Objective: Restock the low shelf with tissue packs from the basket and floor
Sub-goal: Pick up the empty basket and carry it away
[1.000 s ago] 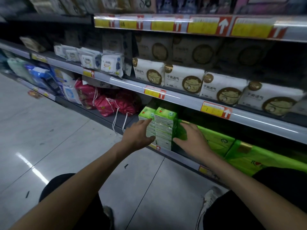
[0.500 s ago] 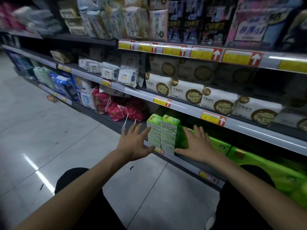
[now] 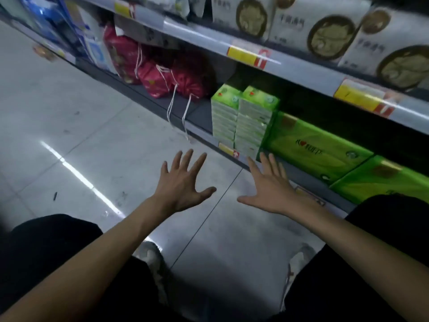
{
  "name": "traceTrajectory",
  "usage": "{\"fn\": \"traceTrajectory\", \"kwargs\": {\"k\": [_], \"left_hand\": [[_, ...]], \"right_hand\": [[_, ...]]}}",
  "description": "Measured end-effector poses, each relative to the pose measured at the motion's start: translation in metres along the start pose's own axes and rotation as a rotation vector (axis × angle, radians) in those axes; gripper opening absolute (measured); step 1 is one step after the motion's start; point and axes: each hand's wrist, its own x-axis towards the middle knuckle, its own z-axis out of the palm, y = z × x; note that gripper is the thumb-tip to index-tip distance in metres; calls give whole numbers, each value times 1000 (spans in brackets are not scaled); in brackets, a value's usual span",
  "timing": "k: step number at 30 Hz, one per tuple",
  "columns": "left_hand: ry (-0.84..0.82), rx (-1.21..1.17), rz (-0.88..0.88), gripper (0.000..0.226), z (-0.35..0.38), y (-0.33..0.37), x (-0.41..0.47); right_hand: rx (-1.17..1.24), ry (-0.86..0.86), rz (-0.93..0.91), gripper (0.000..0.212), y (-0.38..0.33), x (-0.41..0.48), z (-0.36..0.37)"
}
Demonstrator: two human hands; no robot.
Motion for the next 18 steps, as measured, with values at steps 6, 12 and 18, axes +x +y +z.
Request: {"fn": "traceTrajectory", "kwargs": {"k": [6, 12, 18], "left_hand": [[-123, -16, -14, 99, 42, -17, 7], [-227, -20, -37, 102, 69, -34, 13], [-358, -42, -59, 102, 73, -34, 24]], "right_hand": [[-99, -225, -13, 123, 0, 36, 43], [-191, -328, -86, 119, -1, 64, 62], [-119, -373, -145, 111, -24, 69, 60]]}}
